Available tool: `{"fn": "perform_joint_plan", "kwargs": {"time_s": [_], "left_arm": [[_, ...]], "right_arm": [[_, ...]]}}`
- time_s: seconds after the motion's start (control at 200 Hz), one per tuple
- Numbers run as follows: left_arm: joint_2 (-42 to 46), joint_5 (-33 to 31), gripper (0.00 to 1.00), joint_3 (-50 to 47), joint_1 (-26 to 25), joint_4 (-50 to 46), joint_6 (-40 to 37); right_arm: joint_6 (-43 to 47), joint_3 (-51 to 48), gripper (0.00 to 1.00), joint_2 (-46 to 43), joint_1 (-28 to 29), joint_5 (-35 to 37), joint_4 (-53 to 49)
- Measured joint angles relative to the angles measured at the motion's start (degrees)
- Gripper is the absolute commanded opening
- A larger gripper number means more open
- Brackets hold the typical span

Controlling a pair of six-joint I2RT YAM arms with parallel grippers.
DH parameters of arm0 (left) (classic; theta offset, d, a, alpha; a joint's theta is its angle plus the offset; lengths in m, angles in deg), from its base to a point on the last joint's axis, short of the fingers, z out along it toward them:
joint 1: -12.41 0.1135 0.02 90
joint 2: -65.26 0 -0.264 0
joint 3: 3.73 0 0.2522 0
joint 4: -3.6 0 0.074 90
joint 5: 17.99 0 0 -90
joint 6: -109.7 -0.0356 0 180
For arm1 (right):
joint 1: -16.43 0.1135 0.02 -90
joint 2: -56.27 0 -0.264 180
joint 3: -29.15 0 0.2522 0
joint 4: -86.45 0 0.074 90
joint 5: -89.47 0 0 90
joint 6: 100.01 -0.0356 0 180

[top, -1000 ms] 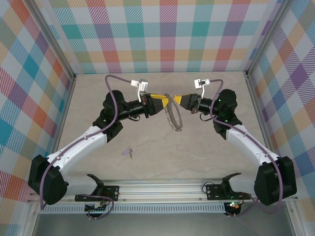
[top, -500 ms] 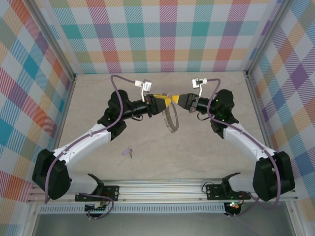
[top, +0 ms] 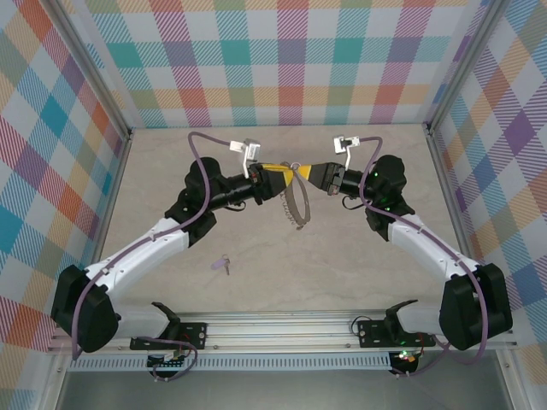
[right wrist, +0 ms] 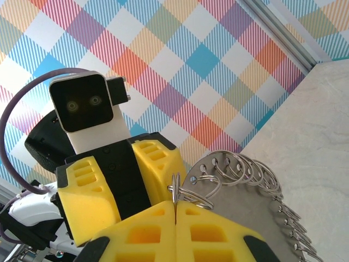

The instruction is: Put the keys on the keyring

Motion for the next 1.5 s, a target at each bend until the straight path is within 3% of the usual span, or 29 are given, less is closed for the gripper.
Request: {"fn": "perform_joint_plan", "kwargs": {"time_s": [0.745, 1.0, 1.5], "left_arm": [[-5.64, 0.28, 0.33, 1.38, 0.00, 1.79, 0.85], [-5.44, -0.07, 0.38, 1.38, 0.00, 3.65, 1.42], [-4.90, -0.15, 0.37, 1.38, 0.00, 6.82, 2.36]], "right_arm": [[0.02, -0.04, 0.00, -0.39, -0.13, 0.61, 0.07], [0.57, -0.48, 0.00, -0.70, -0.11, 1.07, 0.22], [0.90, -1.20, 0.00, -0.70, 0.00, 0.35, 0.00]]}}
